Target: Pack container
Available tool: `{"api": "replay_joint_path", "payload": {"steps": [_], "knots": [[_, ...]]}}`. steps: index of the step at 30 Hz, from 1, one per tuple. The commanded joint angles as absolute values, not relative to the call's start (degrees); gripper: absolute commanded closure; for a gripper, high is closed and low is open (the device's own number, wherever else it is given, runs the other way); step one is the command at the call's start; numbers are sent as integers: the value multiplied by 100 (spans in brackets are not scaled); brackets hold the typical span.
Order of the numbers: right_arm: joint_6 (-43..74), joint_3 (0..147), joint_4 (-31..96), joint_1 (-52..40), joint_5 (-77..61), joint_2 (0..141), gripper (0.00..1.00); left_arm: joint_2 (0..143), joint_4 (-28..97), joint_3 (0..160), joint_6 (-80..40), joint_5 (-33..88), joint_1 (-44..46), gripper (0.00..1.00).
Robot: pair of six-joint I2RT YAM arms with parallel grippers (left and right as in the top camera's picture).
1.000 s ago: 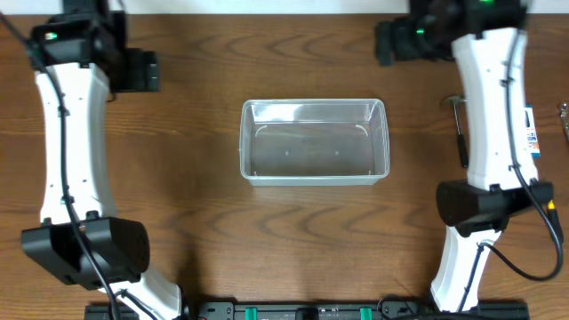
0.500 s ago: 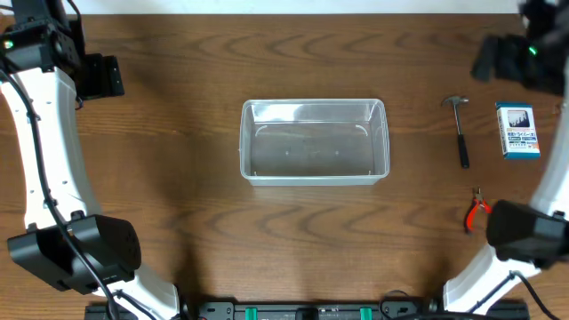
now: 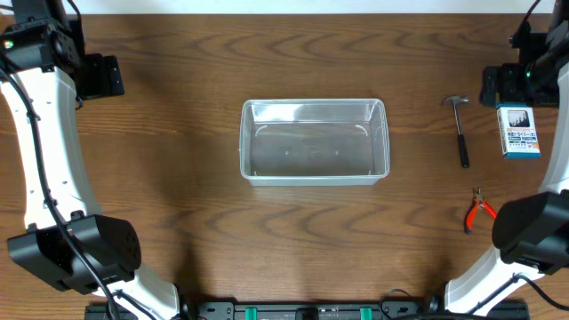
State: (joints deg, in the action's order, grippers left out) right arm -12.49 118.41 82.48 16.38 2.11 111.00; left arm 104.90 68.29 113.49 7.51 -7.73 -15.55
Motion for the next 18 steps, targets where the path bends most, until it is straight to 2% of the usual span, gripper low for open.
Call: {"api": "replay_joint_path", "payload": {"steps": [1,5,18], "knots": [[-1678,11793,8108,1643,449,11469,1,10471,6827,11380,781,-821,-1573,2],[-1935,11793,8049,1573,445,11939,1,10471,6827,11380,781,-821,-1573,2],[-1754,11793,7843,1341,220,13281,1,10471,6827,11380,781,-821,-1573,2]]}}
